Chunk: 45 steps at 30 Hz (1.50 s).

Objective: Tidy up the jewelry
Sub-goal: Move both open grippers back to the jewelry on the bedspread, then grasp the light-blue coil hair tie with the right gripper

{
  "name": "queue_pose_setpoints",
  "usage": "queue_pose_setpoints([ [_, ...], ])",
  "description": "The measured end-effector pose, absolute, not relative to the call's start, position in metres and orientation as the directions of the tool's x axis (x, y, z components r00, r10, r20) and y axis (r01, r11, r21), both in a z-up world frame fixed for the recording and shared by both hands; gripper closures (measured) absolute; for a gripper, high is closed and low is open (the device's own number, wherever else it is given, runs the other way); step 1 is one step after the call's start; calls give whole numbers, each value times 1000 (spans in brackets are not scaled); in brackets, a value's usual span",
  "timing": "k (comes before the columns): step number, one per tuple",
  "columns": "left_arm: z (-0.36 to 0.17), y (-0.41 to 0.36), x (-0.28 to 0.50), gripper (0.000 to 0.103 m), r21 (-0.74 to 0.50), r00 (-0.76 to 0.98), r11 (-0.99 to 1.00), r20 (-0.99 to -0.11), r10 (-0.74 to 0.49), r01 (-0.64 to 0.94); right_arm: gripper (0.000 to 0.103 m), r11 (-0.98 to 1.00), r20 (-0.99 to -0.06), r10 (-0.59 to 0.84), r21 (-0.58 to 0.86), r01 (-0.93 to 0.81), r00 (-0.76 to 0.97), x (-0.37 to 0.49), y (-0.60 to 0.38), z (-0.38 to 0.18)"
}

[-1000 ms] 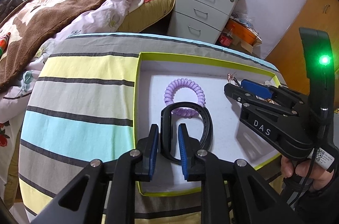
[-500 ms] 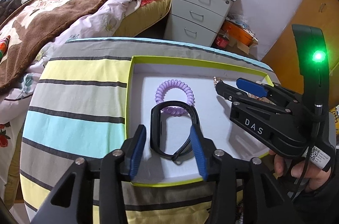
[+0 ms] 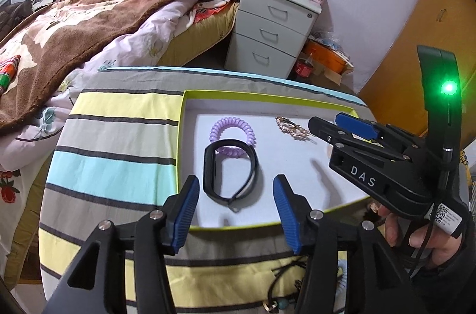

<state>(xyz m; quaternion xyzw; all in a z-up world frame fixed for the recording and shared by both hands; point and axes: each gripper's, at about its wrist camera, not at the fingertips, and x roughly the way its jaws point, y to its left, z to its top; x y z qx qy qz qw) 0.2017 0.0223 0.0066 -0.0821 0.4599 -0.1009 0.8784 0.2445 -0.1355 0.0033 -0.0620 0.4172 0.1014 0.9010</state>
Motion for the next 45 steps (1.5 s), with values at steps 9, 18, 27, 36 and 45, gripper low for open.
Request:
queue_pose_setpoints([
  [9, 14, 23, 167, 47, -263, 571, 958, -772, -280, 114, 59, 971, -738, 176, 19, -240, 652, 193, -153, 11],
  [18, 8, 30, 131, 46, -293, 570, 950, -764, -303, 112, 59, 963, -748, 205, 38, -267, 631, 140, -174, -8],
  [27, -10, 34, 107, 46, -327, 543, 938, -770, -335, 114, 59, 955, -759, 247, 85, -285, 602, 112, -182, -32],
  [36, -26, 43, 89, 46, -327, 521, 941, -789, -325, 91, 59, 938, -769, 286, 103, -330, 571, 102, -176, -45],
  [45, -28, 48, 78, 46, -321, 519, 944, -796, -311, 73, 71, 932, -774, 301, 116, -344, 557, 102, -173, -52],
])
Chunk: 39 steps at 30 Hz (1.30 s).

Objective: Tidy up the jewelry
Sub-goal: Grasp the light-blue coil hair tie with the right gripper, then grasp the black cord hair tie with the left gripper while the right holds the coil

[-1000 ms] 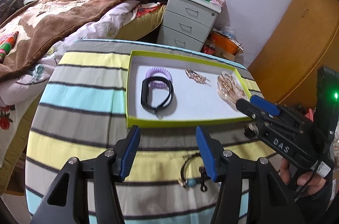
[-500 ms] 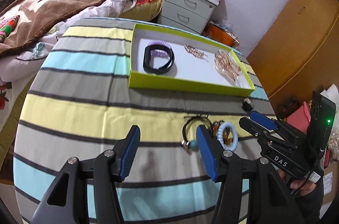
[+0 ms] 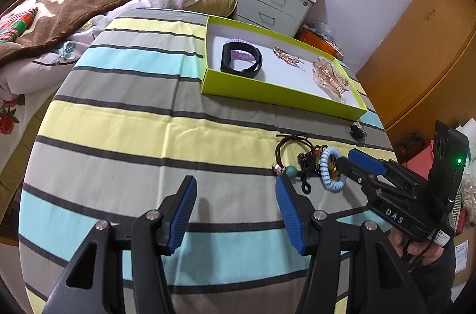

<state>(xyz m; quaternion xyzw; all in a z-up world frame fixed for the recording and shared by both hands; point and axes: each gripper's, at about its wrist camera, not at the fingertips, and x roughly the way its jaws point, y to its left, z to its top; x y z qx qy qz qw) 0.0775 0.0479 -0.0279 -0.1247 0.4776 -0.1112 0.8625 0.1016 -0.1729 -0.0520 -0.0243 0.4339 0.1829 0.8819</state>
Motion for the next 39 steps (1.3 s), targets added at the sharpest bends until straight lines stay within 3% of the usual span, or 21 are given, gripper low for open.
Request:
queue_pose_setpoints([
  [7, -26, 46, 71, 46, -314, 515, 948, -804, -298, 58, 92, 927, -779, 292, 87, -366, 555, 94, -173, -57],
  [31, -31, 5, 116, 46, -231, 453, 968, -857, -248, 92, 93, 914, -646, 403, 250, -320, 648, 61, -241, -26],
  [39, -44, -23, 128, 46, -124, 422, 990, -895, -143, 72, 93, 901, -638, 433, 277, -334, 637, 59, -250, -24],
])
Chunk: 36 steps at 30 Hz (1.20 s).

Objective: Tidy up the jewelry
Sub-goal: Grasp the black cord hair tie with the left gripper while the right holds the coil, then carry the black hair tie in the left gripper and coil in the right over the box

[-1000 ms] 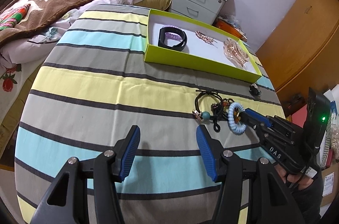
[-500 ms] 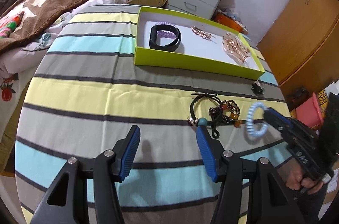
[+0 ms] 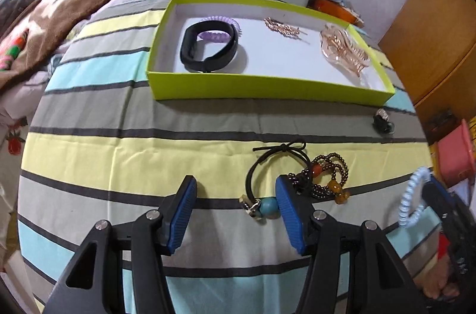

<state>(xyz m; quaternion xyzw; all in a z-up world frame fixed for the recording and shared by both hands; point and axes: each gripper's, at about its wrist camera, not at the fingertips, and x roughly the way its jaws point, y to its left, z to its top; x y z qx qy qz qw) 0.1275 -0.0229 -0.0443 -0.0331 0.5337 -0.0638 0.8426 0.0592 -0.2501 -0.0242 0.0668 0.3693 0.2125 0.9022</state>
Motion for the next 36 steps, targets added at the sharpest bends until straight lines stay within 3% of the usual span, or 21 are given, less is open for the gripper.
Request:
queue_pose_setpoints([
  [9, -48, -39, 118, 49, -4, 481, 991, -874, -70, 136, 93, 925, -658, 380, 248, -289, 651, 54, -248, -22],
  [17, -45, -43, 115, 77, -29, 500, 979, -857, -127, 200, 93, 941, -666, 336, 220, -255, 665, 49, -238, -20],
  [23, -45, -37, 111, 81, -86, 503, 975, -845, -181, 205, 93, 945, -672, 326, 211, -250, 665, 48, -230, -20],
  [25, -43, -35, 110, 95, -99, 512, 974, -837, -193, 204, 93, 945, -671, 327, 214, -248, 666, 49, -228, -20],
  [36, -40, -26, 106, 95, -140, 515, 970, -827, -226, 200, 93, 947, -671, 320, 207, -245, 669, 45, -223, -19],
])
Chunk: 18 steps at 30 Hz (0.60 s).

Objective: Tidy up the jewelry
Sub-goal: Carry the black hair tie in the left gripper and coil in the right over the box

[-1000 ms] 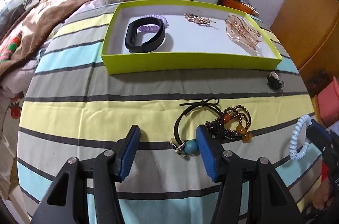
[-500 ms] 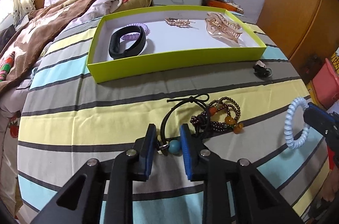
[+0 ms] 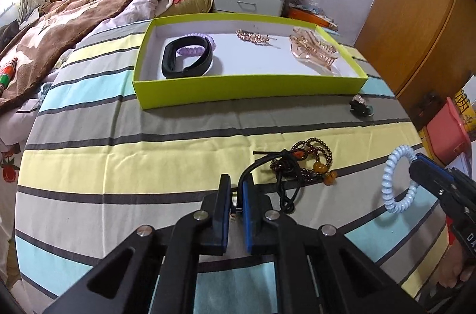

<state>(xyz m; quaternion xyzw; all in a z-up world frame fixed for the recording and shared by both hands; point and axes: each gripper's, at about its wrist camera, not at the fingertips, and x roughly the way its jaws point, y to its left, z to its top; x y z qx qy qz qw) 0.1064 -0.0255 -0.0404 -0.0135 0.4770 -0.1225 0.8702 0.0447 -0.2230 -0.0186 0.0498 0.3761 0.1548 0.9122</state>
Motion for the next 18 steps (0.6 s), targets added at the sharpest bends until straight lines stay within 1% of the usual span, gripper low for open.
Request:
queue_pose_setpoints([
  [18, -11, -8, 99, 95, -164, 571, 967, -783, -248, 194, 93, 949, -652, 315, 202, -243, 689, 48, -217, -4],
])
